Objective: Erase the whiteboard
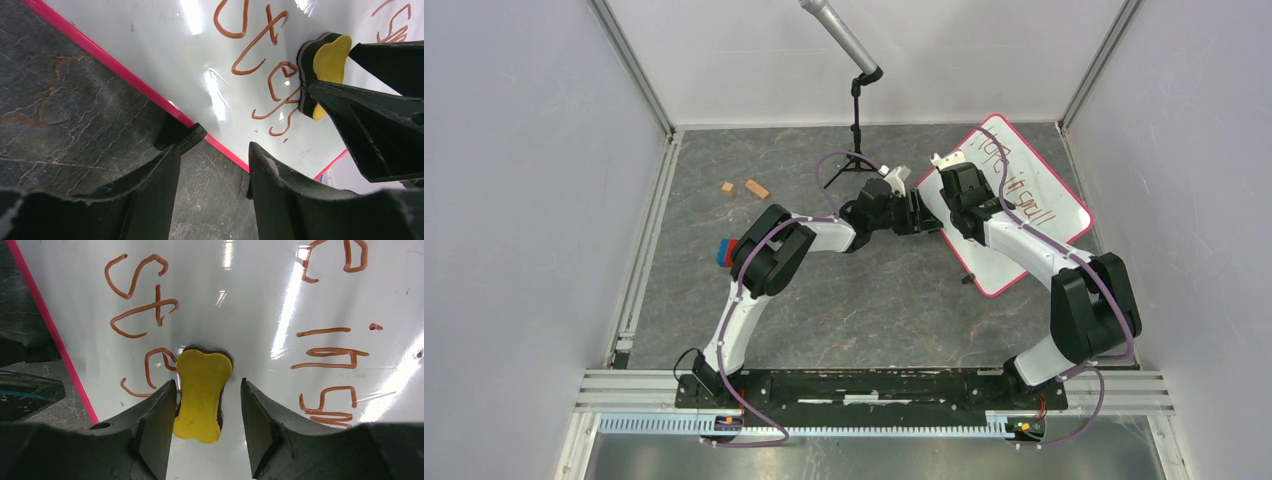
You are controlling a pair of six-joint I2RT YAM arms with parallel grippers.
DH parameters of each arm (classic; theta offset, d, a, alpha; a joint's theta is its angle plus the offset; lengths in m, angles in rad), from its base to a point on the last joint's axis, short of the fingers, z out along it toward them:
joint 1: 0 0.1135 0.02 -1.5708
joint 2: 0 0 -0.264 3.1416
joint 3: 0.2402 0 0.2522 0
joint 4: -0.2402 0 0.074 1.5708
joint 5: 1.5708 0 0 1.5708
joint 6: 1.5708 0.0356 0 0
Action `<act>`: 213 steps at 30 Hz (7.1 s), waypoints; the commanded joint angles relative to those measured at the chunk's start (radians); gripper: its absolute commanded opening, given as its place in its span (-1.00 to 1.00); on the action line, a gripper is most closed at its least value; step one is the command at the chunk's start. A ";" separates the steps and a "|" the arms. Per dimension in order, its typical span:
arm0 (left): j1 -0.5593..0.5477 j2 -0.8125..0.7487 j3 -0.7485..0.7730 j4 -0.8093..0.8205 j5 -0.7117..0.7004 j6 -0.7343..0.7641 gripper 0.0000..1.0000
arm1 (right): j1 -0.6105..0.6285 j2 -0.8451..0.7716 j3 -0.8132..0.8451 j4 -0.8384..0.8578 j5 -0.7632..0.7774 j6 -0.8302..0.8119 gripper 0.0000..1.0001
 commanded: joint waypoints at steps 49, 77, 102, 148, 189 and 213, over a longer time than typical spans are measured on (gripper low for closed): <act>-0.034 0.042 -0.015 -0.105 -0.225 -0.090 0.04 | -0.047 -0.016 -0.097 0.170 0.079 0.083 -0.59; -0.034 0.056 -0.002 -0.111 -0.205 -0.100 0.04 | -0.048 -0.163 -0.274 0.176 0.163 0.163 -0.71; -0.030 0.055 -0.014 -0.103 -0.198 -0.104 0.02 | 0.033 -0.218 -0.429 0.243 0.182 0.237 -0.74; -0.023 0.086 0.001 -0.096 -0.184 -0.133 0.04 | 0.030 0.295 0.037 0.347 -0.072 0.129 -0.76; -0.025 0.082 -0.017 -0.070 -0.200 -0.150 0.04 | -0.079 0.171 0.183 0.150 0.076 0.096 -0.75; -0.042 0.117 0.140 -0.294 -0.277 -0.082 0.23 | -0.225 -0.221 -0.114 0.219 0.070 0.103 -0.73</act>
